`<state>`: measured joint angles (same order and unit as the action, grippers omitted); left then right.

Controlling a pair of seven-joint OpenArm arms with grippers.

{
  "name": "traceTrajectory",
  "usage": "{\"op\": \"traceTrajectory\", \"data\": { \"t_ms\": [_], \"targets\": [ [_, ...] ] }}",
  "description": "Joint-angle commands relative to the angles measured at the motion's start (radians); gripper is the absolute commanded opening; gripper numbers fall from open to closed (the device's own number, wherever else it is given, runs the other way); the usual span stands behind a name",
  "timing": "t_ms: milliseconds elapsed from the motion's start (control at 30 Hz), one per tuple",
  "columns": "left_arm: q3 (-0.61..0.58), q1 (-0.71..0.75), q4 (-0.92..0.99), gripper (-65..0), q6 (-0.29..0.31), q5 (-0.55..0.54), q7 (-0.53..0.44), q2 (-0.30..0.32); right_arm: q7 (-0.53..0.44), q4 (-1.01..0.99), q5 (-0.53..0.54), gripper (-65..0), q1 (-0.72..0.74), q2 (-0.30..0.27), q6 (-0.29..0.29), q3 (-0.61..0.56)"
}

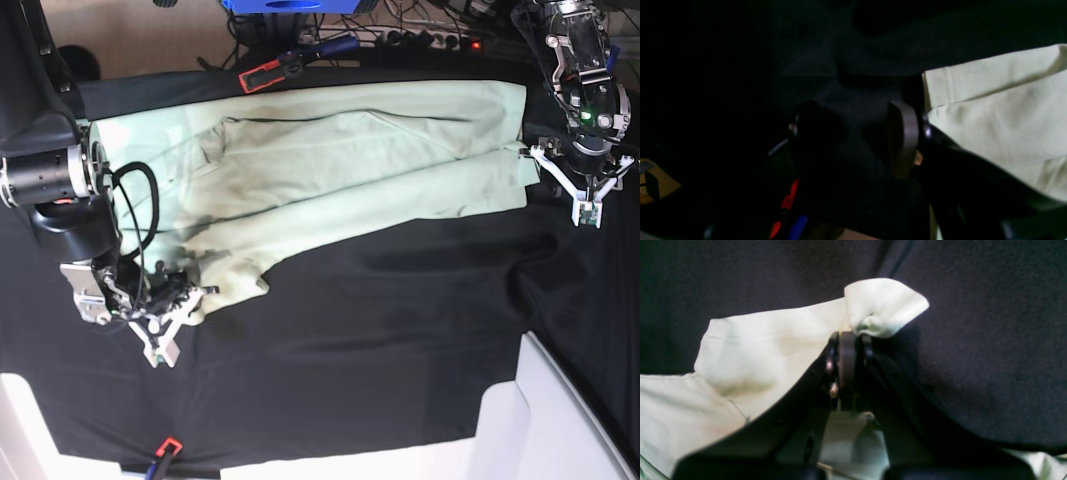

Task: Fold the T-shirt properly
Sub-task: 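Drag the right gripper's shirt end toward the robot, folding it over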

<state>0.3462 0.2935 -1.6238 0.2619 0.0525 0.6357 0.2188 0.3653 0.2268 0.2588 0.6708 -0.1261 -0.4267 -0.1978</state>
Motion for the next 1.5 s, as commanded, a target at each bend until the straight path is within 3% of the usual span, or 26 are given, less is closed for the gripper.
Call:
{"op": "traceTrajectory", "data": {
  "t_ms": [0, 300, 467, 700, 1033, 1467],
  "targets": [
    [0.003, -0.007, -0.02, -32.9, -0.009, 0.004, -0.017, 0.012, 0.024, 0.021, 0.006, -65.0, 0.036, -0.007, -0.005, 0.005],
    [0.007, -0.014, -0.02, -32.9, -0.009, 0.004, -0.017, 0.012, 0.318, 0.533, 0.007, -65.0, -0.144, -0.027, 0.001, 0.01],
    [0.001, -0.015, -0.02, -32.9, -0.009, 0.004, -0.017, 0.012, 0.481, 0.777, 0.009, -65.0, -0.247, -0.028, 0.104, 0.068],
    [0.0, -0.015, -0.02, -32.9, -0.009, 0.004, -0.017, 0.014, 0.644, 1.026, 0.007, -65.0, -0.38, -0.028, 0.114, 0.156],
    [0.0, -0.015, -0.02, -32.8, -0.009, 0.005, -0.017, 0.015, 0.757, 1.253, 0.009, -65.0, -0.538, -0.024, 0.114, 0.226],
    [0.0, -0.015, -0.02, -32.6, -0.009, 0.005, -0.017, 0.02, 0.759, 1.316, 0.009, -65.0, -0.652, -0.024, 0.114, 0.242]
  ]
}}
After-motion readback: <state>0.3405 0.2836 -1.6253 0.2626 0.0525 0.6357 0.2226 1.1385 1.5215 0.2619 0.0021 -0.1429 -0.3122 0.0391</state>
